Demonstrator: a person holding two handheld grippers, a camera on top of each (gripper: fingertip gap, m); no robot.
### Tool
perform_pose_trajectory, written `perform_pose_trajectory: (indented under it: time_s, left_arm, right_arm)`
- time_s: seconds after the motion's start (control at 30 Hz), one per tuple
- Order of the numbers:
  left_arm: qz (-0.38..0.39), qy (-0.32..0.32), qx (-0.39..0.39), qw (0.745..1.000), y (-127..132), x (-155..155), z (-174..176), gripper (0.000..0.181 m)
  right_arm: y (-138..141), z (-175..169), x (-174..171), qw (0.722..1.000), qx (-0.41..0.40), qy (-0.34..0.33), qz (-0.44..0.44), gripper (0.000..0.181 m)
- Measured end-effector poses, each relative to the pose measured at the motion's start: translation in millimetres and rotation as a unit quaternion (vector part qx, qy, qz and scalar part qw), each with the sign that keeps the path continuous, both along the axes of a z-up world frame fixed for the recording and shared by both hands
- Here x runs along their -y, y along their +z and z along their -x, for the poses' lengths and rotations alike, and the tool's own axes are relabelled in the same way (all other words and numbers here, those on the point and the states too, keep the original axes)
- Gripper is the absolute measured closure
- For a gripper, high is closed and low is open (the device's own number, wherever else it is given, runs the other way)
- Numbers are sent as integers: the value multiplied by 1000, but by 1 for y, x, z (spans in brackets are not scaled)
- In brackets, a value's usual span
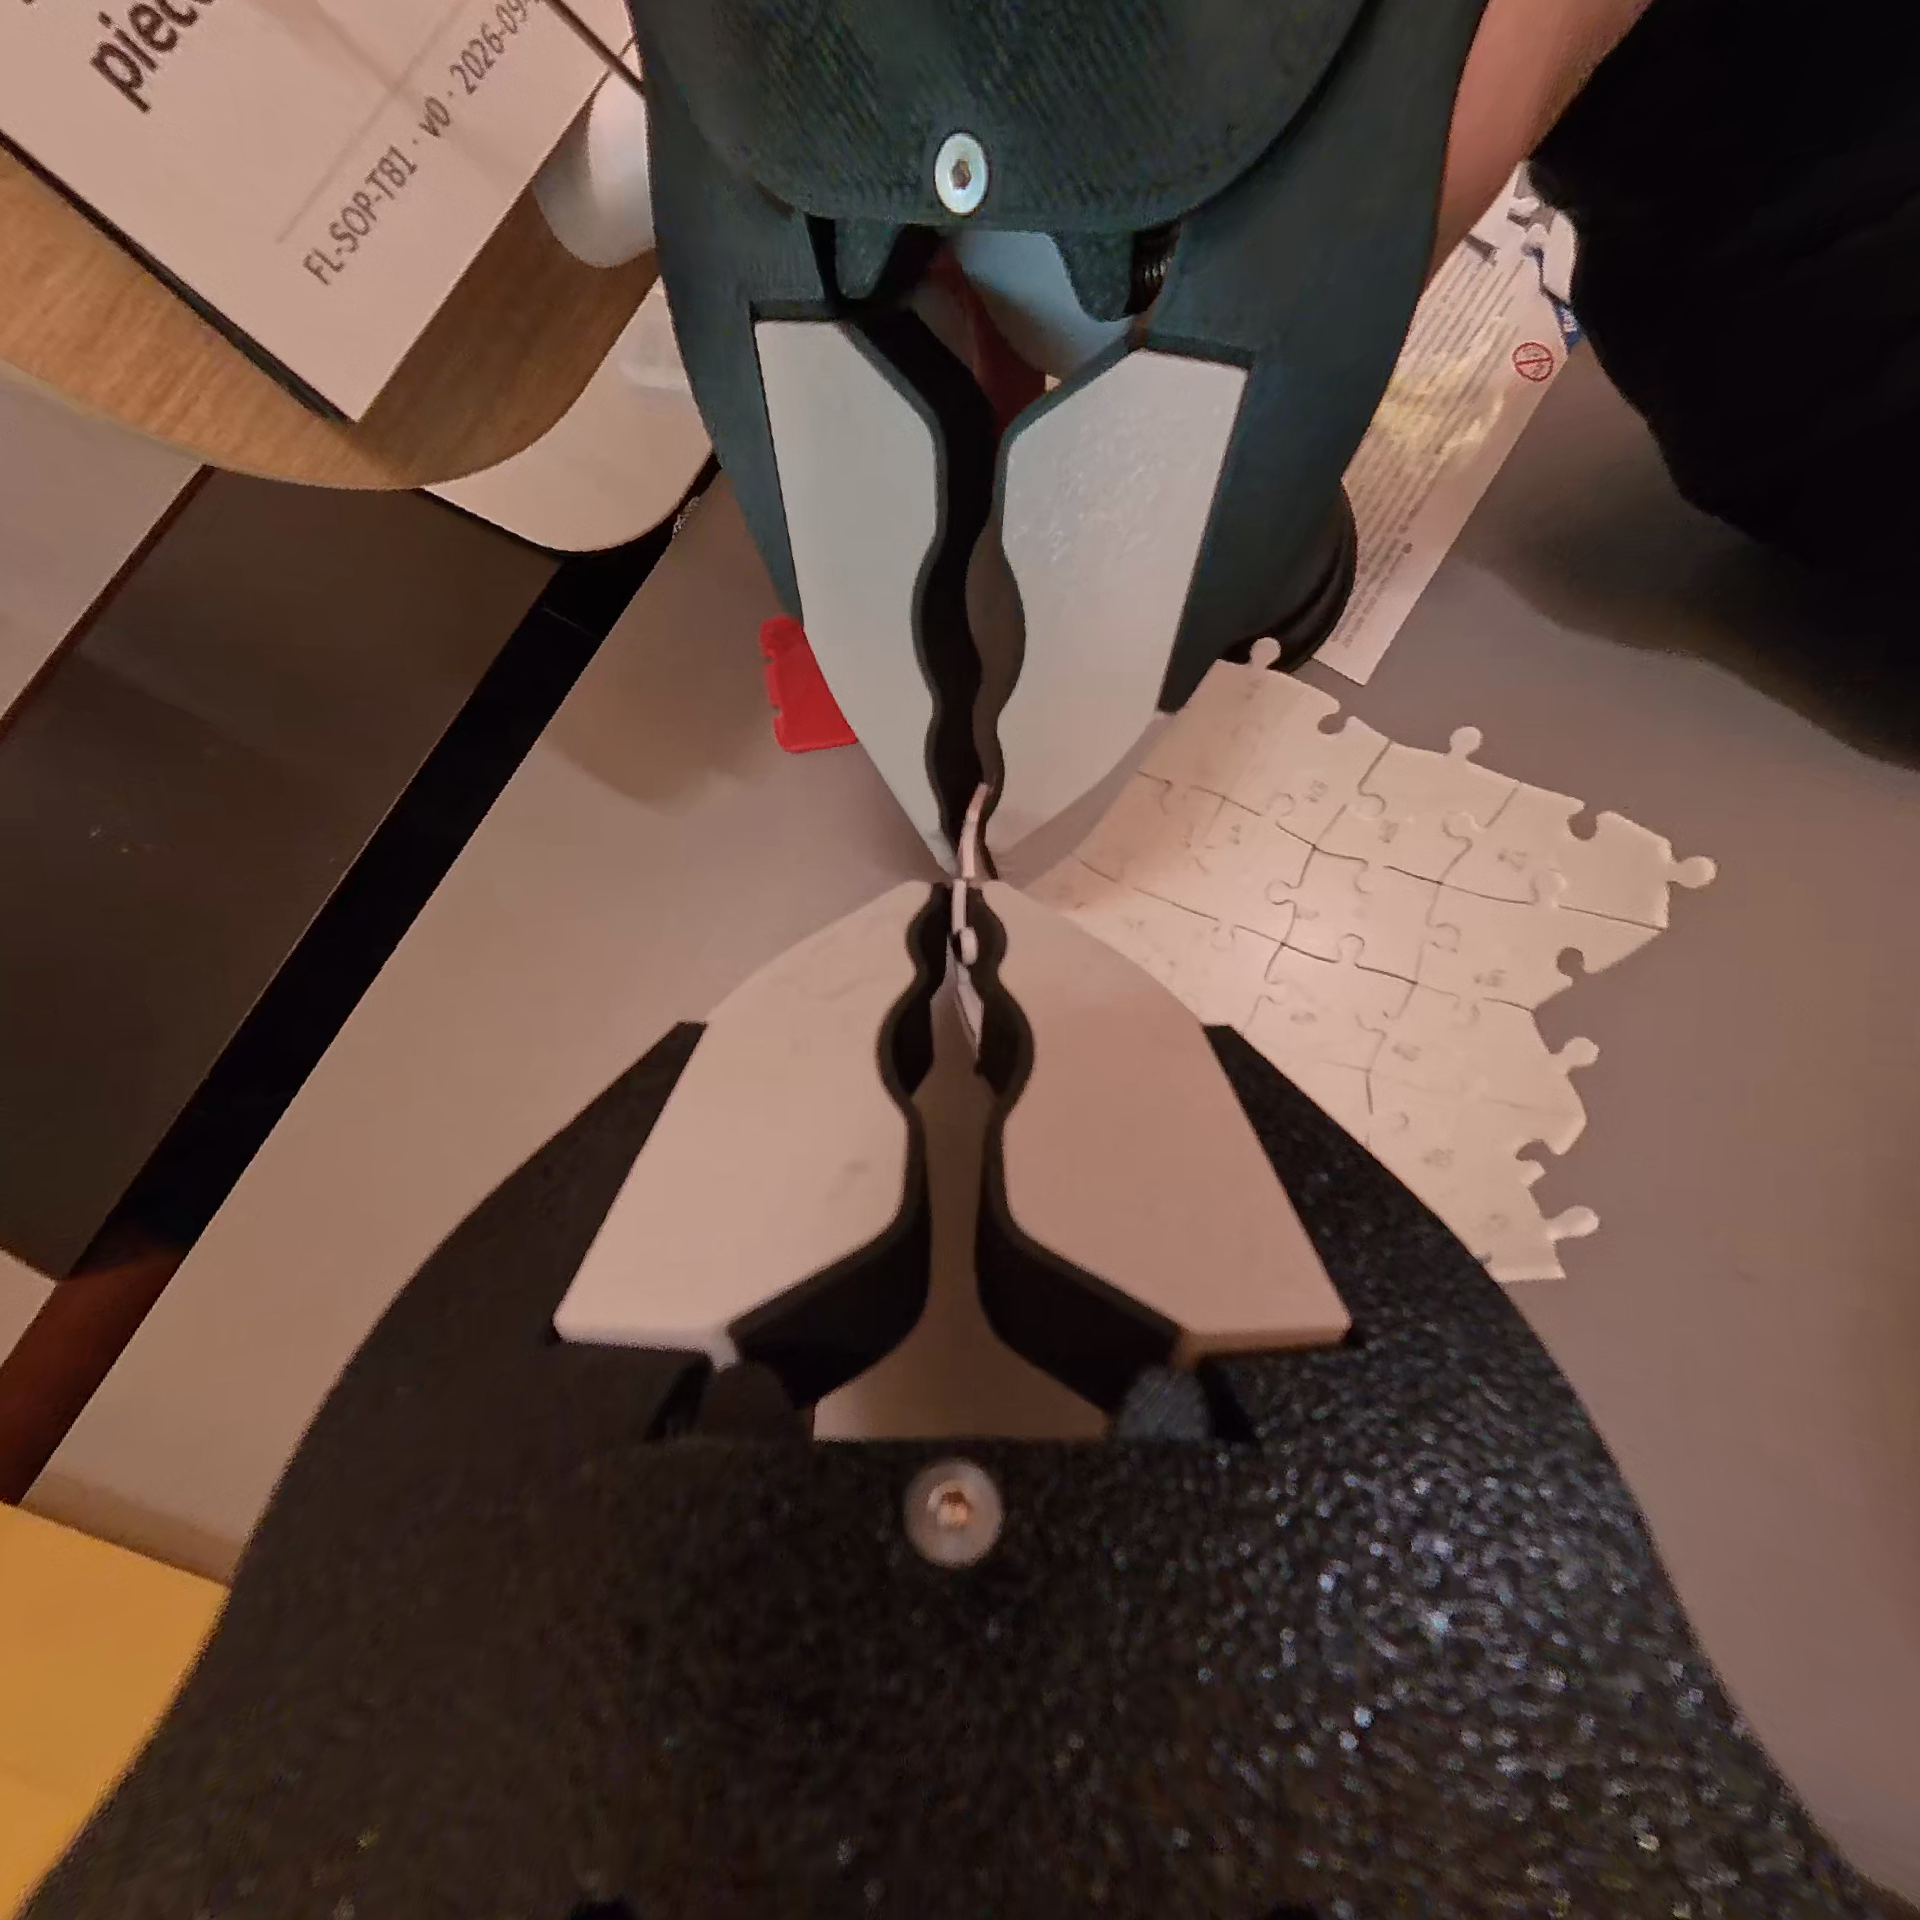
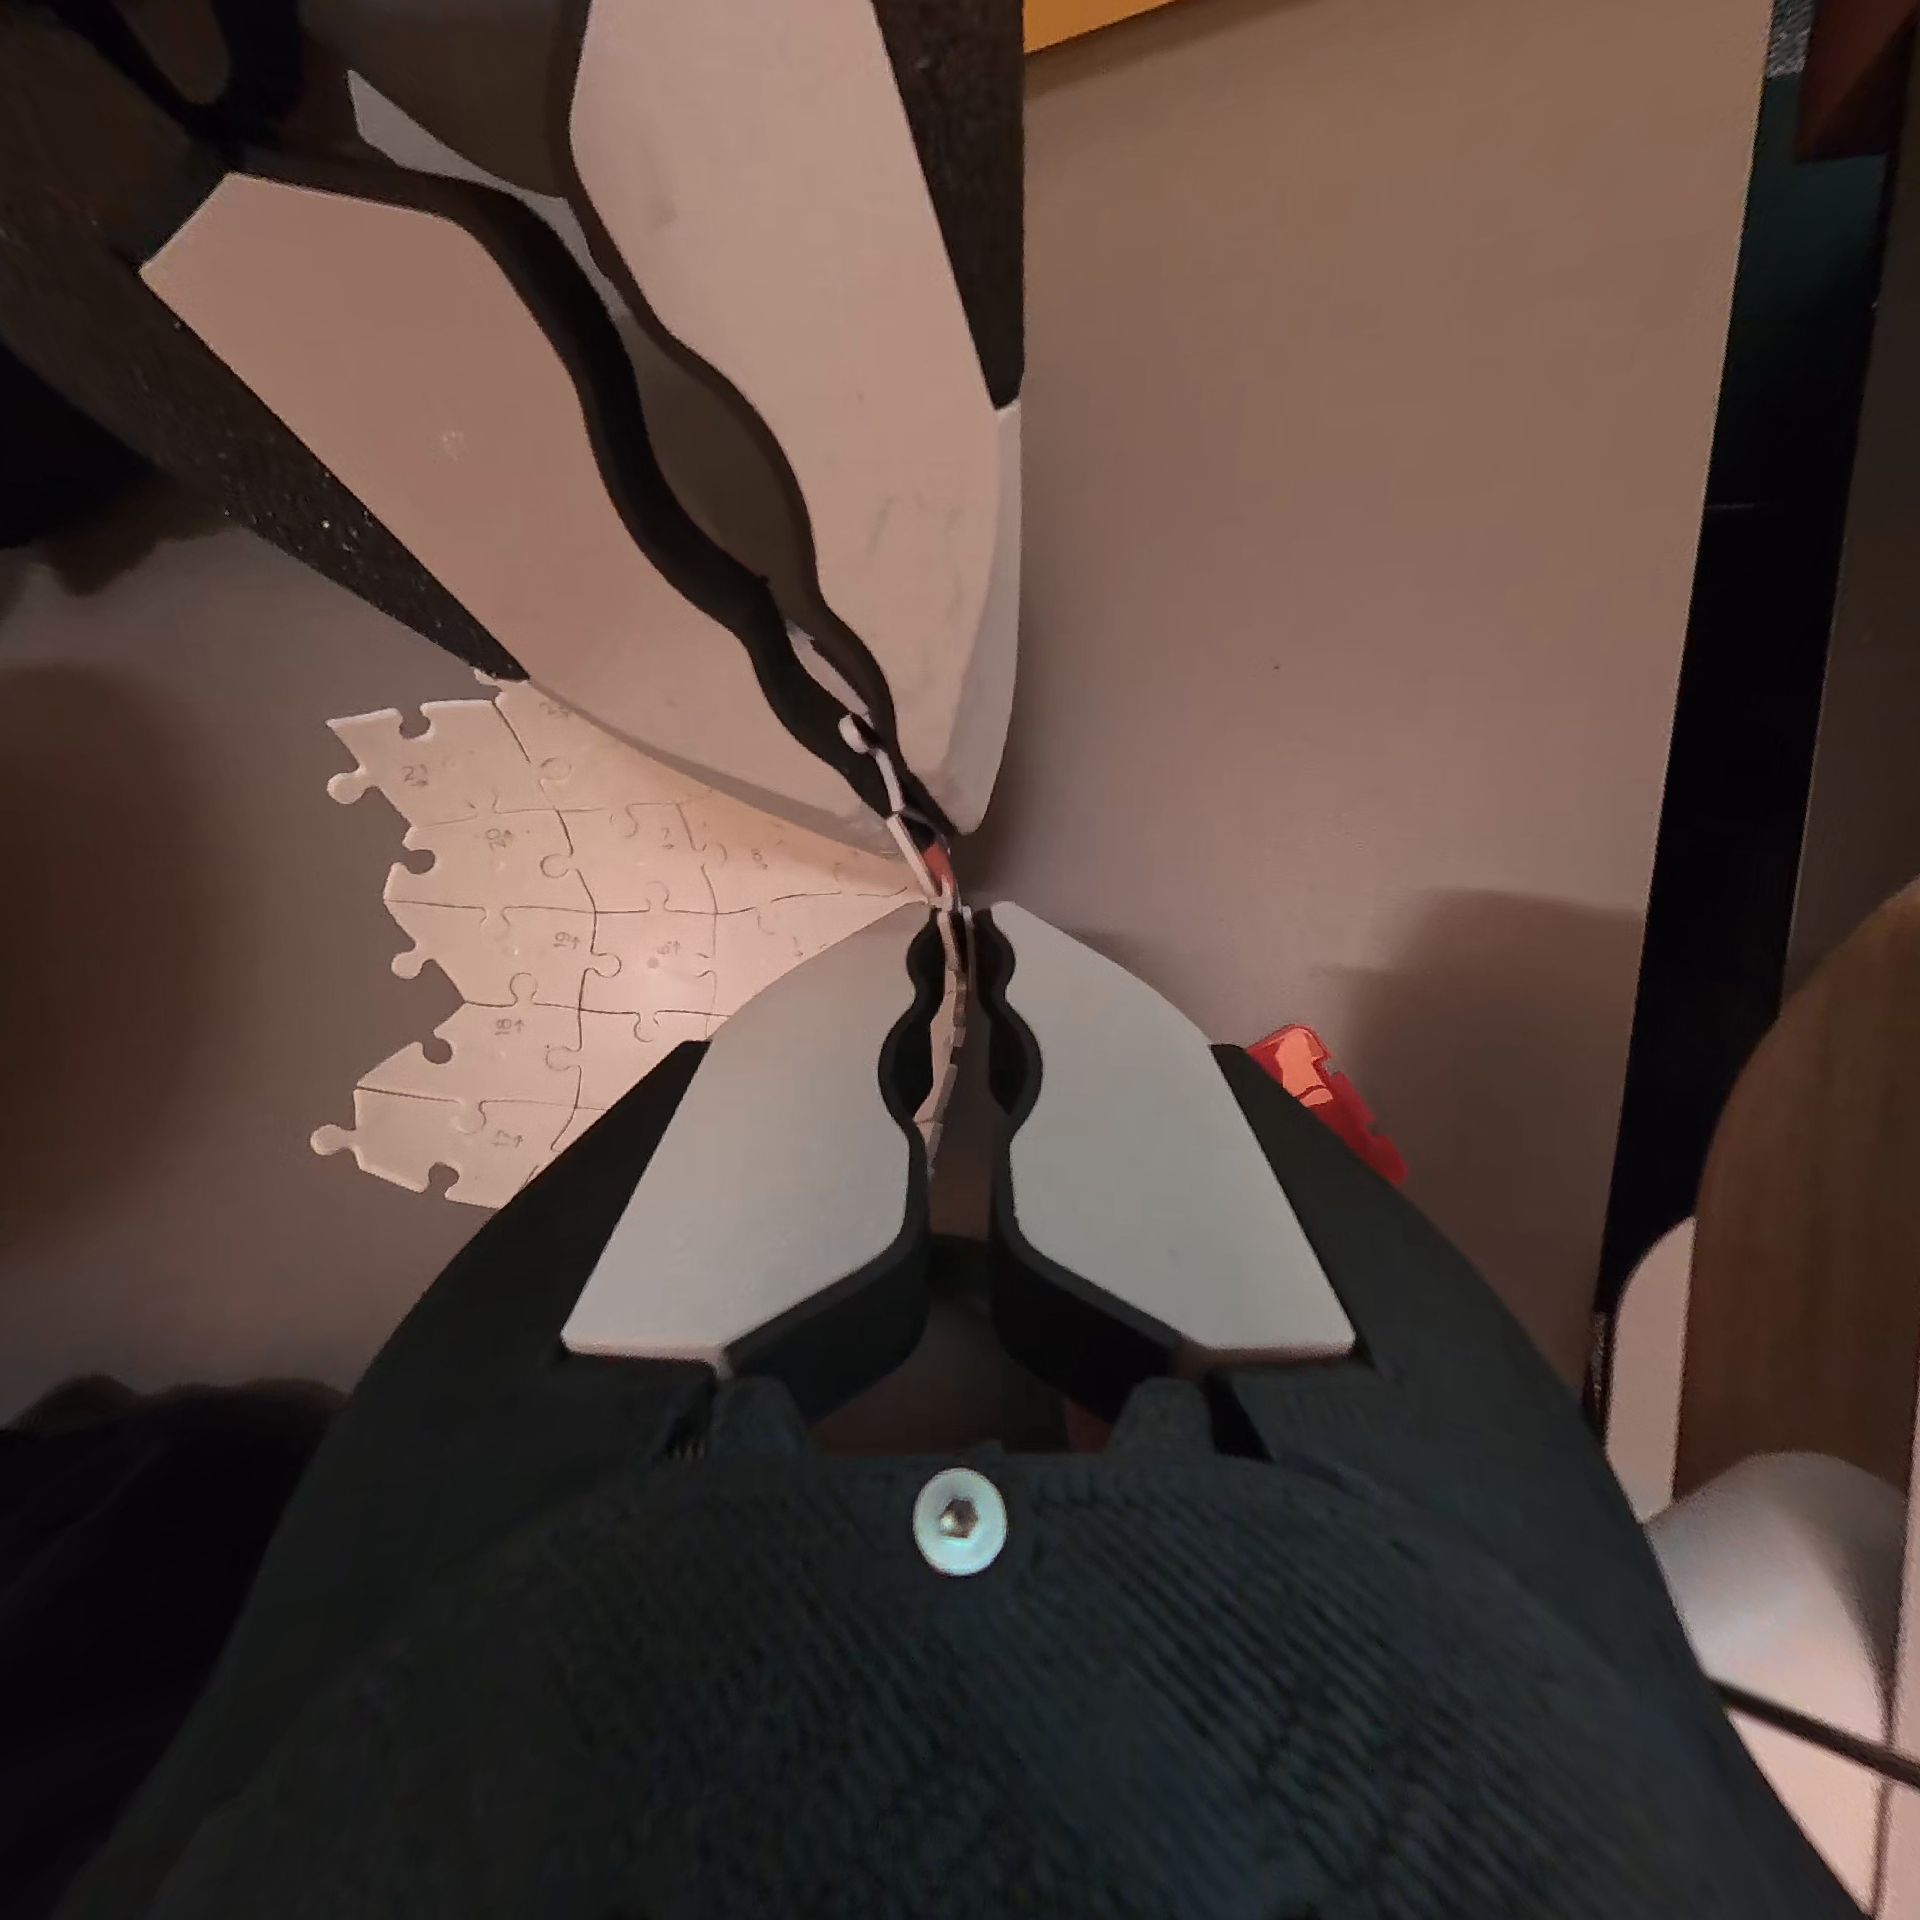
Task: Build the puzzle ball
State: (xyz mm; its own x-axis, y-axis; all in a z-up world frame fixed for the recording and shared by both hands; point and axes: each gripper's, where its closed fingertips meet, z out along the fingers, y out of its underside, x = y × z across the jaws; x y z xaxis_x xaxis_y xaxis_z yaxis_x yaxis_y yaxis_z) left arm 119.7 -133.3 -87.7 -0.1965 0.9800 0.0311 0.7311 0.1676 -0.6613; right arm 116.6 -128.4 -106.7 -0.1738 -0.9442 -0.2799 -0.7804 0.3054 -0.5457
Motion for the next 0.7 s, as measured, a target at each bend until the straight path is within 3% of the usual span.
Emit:
perform_pose_trajectory:
  time_s: [0.7]
  left_arm:
    - [11,3,20,1000,0,-2,-1,179]
  right_arm:
    - [1,0,-3,1000,6,-2,-5,177]
